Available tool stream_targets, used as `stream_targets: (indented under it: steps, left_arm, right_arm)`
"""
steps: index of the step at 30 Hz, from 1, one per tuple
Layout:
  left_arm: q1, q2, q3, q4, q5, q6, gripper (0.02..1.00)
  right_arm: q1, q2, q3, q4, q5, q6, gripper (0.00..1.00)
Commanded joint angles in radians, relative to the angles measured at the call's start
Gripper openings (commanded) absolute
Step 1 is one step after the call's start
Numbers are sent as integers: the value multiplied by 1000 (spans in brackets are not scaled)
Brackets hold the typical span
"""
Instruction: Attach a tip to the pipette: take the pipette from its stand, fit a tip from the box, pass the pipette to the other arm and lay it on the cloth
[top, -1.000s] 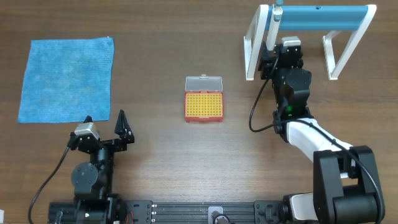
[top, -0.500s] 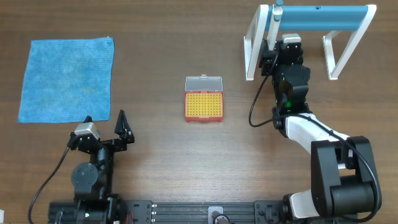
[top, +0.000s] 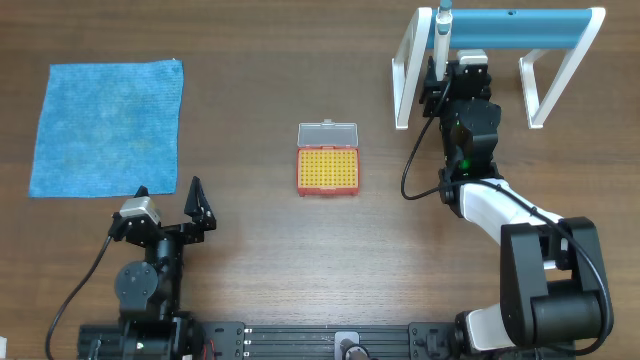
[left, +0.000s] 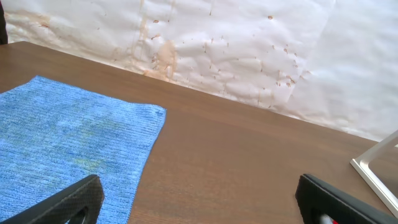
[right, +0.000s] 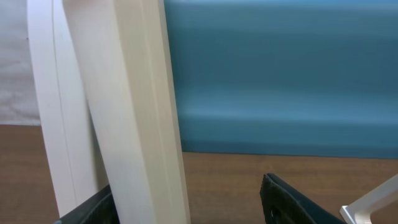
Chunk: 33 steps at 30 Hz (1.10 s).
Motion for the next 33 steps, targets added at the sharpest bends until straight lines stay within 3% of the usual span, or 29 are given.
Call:
stream_targets:
  steps: [1, 10, 11, 12, 17, 33]
  left_arm:
    - [2, -5, -2, -6, -1, 6, 998]
    - [2, -5, -2, -6, -1, 6, 996]
    - [2, -5, -2, -6, 0, 6, 998]
    - [2, -5, -2, -6, -1, 6, 998]
    - [2, -5, -2, -6, -1, 6, 996]
    - [2, -5, -2, -6, -1, 6, 996]
  right_arm:
    - [-1, 45, 36, 3, -12, -11, 663]
    - [-1, 63, 69, 2, -12, -11, 652]
    - [-1, 63, 69, 2, -12, -11, 612]
    - [-1, 63, 69, 2, -12, -11, 472]
    - [-1, 63, 69, 2, -12, -11, 86]
    - [-1, -23, 69, 0, -12, -11, 80]
